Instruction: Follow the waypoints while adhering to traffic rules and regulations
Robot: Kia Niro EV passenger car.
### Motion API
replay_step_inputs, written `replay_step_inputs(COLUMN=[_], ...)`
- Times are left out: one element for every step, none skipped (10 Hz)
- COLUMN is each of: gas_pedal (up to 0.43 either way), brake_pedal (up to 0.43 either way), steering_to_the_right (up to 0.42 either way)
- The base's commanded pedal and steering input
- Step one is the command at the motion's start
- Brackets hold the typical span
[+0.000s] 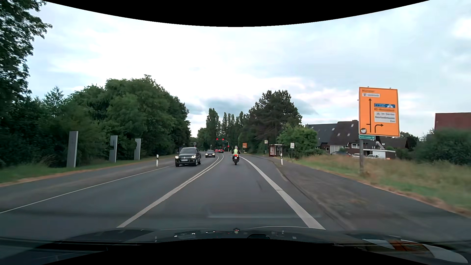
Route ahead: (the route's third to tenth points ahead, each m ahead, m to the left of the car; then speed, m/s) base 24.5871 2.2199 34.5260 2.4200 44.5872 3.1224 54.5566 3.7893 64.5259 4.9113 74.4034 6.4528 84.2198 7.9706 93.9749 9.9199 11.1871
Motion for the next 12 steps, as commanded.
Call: replay_step_inputs(gas_pedal=[0.169, 0.169, 0.169, 0.157, 0.138, 0.130, 0.130, 0.130, 0.130, 0.130, 0.130, 0.130], brake_pedal=[0.000, 0.000, 0.000, 0.000, 0.000, 0.000, 0.000, 0.000, 0.000, 0.000, 0.000, 0.000], steering_to_the_right=[-0.001, -0.004, -0.006, -0.005, -0.005, -0.005, -0.005, -0.005, -0.005, -0.005, -0.005, -0.005])
